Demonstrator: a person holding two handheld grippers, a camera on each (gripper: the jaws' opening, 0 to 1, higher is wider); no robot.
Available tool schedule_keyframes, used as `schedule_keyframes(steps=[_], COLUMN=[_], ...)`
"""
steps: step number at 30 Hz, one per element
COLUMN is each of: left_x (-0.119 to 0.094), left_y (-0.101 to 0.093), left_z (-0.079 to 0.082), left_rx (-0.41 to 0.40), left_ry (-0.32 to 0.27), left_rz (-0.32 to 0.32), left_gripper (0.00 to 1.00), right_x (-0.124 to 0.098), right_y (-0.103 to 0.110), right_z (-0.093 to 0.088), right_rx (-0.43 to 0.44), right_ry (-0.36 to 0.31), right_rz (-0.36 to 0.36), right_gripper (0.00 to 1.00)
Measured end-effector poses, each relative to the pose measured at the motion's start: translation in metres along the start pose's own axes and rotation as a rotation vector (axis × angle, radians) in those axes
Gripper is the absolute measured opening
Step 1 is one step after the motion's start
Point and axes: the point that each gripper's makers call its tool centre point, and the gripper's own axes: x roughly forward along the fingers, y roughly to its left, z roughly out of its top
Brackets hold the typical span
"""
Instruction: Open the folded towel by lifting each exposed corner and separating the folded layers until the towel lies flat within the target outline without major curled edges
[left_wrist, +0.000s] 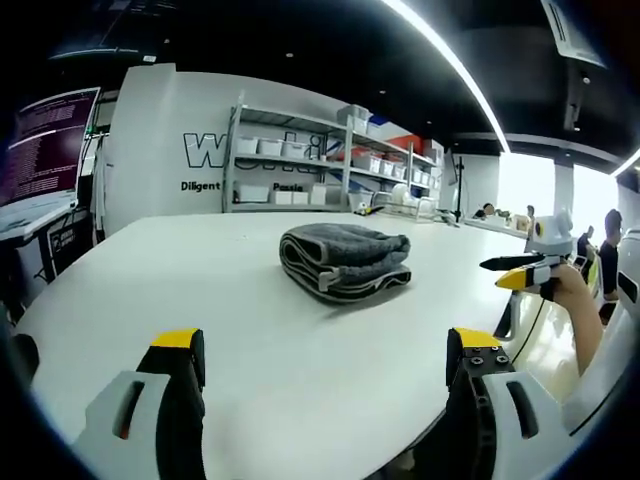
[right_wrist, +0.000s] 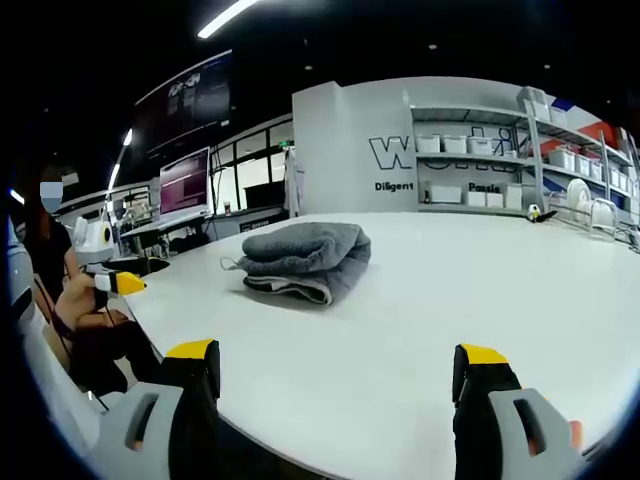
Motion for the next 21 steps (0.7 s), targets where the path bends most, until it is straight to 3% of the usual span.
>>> schedule_keyframes(steps=[21], left_x=[0.0008], left_y=[-0.0013], left_z=[-0.0030], left_rx=[-0.003], left_ry=[0.009], left_rz=[-0.008], left_gripper=[0.99], right_x=[0.0042], right_y=[0.0006], right_z=[0.0000], right_rx=[-0.023], right_ry=[0.012], right_rz=[0.014], right_gripper=[0.99])
